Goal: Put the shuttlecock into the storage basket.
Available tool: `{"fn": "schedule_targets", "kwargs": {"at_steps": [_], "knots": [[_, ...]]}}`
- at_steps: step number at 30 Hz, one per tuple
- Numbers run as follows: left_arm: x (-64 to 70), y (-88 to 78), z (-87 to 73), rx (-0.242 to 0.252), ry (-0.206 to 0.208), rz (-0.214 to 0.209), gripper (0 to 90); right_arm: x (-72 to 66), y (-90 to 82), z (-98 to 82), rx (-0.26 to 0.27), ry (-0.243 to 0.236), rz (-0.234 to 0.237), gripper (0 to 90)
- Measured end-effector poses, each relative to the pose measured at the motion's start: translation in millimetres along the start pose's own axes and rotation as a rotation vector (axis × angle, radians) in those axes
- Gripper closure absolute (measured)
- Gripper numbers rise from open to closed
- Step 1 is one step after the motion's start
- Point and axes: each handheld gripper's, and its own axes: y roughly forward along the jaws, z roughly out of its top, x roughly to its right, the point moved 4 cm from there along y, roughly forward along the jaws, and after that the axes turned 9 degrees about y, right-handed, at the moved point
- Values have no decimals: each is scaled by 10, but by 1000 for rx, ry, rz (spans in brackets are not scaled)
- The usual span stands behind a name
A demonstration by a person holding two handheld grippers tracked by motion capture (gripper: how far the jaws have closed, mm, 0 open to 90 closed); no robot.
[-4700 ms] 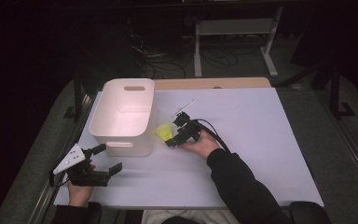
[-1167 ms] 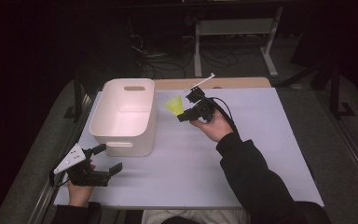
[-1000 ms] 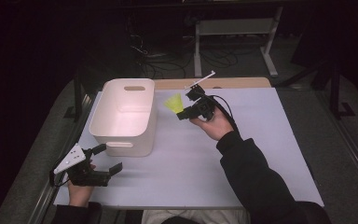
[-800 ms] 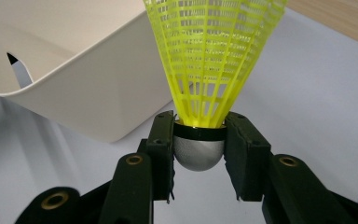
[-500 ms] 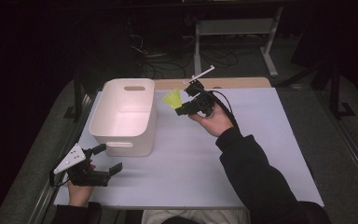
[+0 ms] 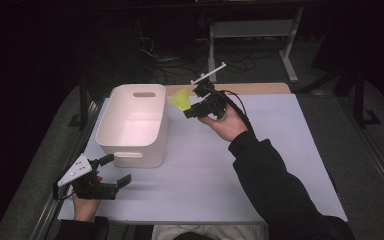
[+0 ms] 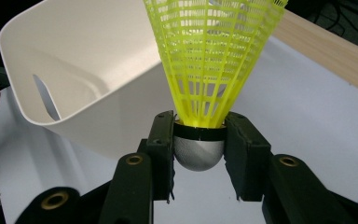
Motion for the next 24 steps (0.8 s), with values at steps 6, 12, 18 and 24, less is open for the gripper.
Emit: {"fn": "schedule_targets", "kwargs": {"at_steps": [6,12,18,24], "knots": [[0,2,0,1,-1,0,0,-94,-7,93,8,-21,12,632],[0,1,1,2,-1,-1,0,-155,2,162,12,-39,19,632],[1,3,1,3,-2,0,0,-216,-8,213,23,-59,35,632],[0,4,2,4,-1,-1,0,-263,-3,239,33,-70,48,631]]}}
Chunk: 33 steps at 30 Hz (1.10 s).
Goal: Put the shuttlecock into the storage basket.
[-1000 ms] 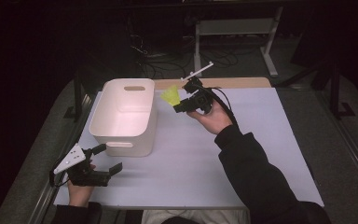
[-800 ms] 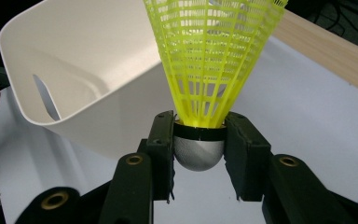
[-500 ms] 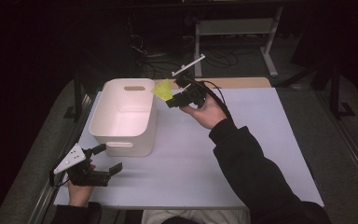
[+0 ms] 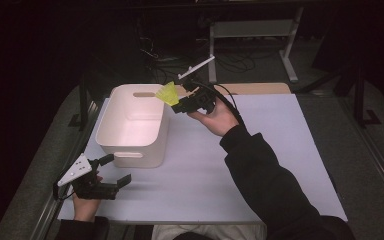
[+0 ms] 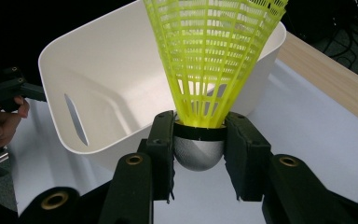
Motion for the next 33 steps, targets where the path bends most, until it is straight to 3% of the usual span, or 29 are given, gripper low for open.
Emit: {"fn": "schedule_targets", "kwargs": {"at_steps": [12,33], "knots": [[-1,1,1,0,-1,-1,0,-80,0,58,8,-26,17,632],[-1,-1,1,0,-1,-2,0,-288,187,43,-2,-111,86,631]]}}
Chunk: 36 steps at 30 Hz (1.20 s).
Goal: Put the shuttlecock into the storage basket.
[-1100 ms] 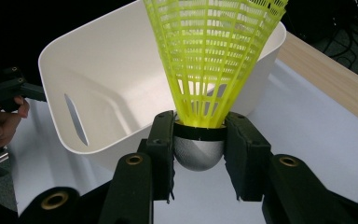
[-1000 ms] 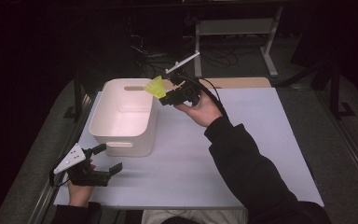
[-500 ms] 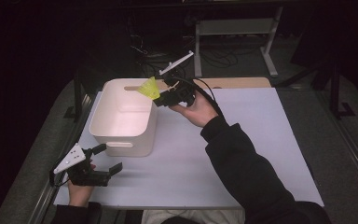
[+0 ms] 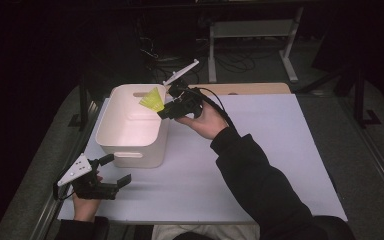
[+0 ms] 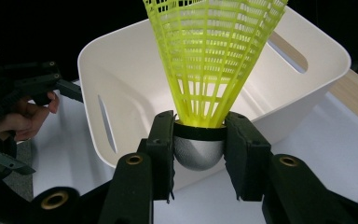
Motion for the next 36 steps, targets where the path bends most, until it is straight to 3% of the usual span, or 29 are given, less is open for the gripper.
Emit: {"fn": "schedule_targets", "kwargs": {"at_steps": [21,36], "knots": [[1,-3,0,0,0,-1,0,-236,297,-30,-43,-58,41,631],[1,-4,0,1,1,-2,0,-303,478,-63,-69,-74,69,631]]}}
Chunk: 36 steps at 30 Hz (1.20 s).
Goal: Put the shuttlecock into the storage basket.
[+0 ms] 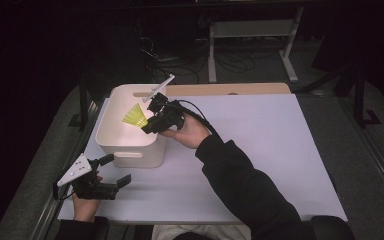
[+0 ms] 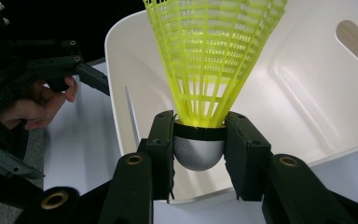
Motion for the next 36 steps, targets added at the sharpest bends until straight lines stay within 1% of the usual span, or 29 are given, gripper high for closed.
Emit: {"fn": "schedule_targets", "kwargs": {"at_steps": [8,14,19,21,23,27,31,32,33,35,36], "knots": [[0,0,0,0,0,1,0,-1,100,-31,-12,5,8,631],[-1,1,0,0,1,0,0,3,140,-32,-14,11,15,631],[0,0,0,1,-1,1,0,27,176,-41,-26,18,22,629],[0,0,1,1,0,1,0,41,181,-40,-27,26,28,614],[0,0,1,1,0,1,0,58,166,-30,-18,47,48,553],[0,0,1,2,0,0,0,87,113,-16,-6,46,43,445],[3,-1,0,2,-1,0,0,110,47,-9,4,46,24,325],[3,-1,0,2,0,0,0,118,21,-6,11,49,11,283],[2,-1,0,1,0,0,0,129,10,-4,15,42,6,254],[2,2,-1,-1,-1,-2,0,148,-24,-2,20,48,-19,200],[3,5,-1,-1,-2,-2,0,152,-34,-3,23,46,-20,181]]}}
